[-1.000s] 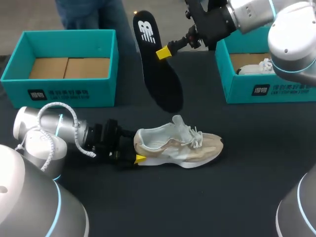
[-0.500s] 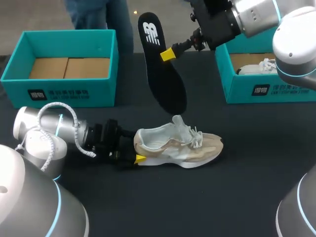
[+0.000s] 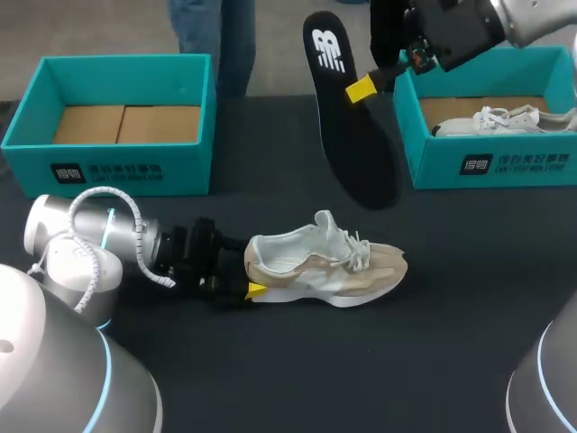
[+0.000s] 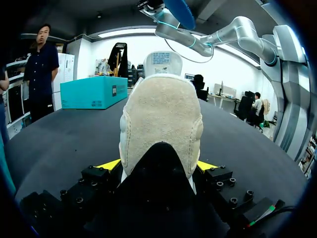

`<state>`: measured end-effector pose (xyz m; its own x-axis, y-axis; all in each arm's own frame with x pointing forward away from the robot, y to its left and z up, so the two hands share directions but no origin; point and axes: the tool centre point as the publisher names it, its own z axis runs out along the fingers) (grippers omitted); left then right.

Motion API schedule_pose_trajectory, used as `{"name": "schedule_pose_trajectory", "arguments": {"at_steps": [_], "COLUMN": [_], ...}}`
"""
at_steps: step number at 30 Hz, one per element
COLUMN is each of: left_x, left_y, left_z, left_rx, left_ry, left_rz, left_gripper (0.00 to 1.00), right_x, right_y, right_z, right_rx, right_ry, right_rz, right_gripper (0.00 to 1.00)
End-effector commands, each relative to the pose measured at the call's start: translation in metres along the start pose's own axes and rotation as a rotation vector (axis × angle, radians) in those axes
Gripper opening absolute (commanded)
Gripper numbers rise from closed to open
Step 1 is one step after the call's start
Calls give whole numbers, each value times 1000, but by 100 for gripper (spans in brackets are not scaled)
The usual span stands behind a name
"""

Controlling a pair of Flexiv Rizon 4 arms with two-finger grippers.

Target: Take the shoe out of the shoebox, open the shoe tongue, remove and reinsert the insole, then place the shoe into the shoebox

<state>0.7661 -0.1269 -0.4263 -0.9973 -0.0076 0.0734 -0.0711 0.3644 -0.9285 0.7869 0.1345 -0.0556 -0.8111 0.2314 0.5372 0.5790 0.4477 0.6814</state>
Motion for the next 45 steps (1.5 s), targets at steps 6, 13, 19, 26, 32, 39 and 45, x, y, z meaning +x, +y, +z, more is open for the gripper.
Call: {"name": "schedule_pose_trajectory", "arguments": {"at_steps": [6, 13, 19, 26, 32, 39, 45], "left_x": [0, 0, 0, 0, 0, 0, 0], "left_y": [3, 3, 3, 3, 3, 3, 3], "left_z": [0, 0, 0, 0, 0, 0, 0], "left_rx": [-3, -3, -3, -3, -3, -3, -3], "left_ry": [0, 0, 0, 0, 0, 0, 0], "left_rz": [0, 0, 0, 0, 0, 0, 0], "left_gripper": [0, 0, 0, 0, 0, 0, 0], "right_x": [29, 46, 55, 67, 74, 74, 74], "right_y": [-23, -30, -30, -33, -37, -38, -38], "right_z": [-27, -37, -46, -53, -55, -55, -55], "right_rx": [-110, -151, -160, -170, -165, -176, -176], "right_ry": [-106, -120, -148, -158, -159, -169, -169], "right_rz": [82, 86, 80, 81, 80, 80, 80], "right_gripper": [0, 0, 0, 0, 0, 0, 0]}}
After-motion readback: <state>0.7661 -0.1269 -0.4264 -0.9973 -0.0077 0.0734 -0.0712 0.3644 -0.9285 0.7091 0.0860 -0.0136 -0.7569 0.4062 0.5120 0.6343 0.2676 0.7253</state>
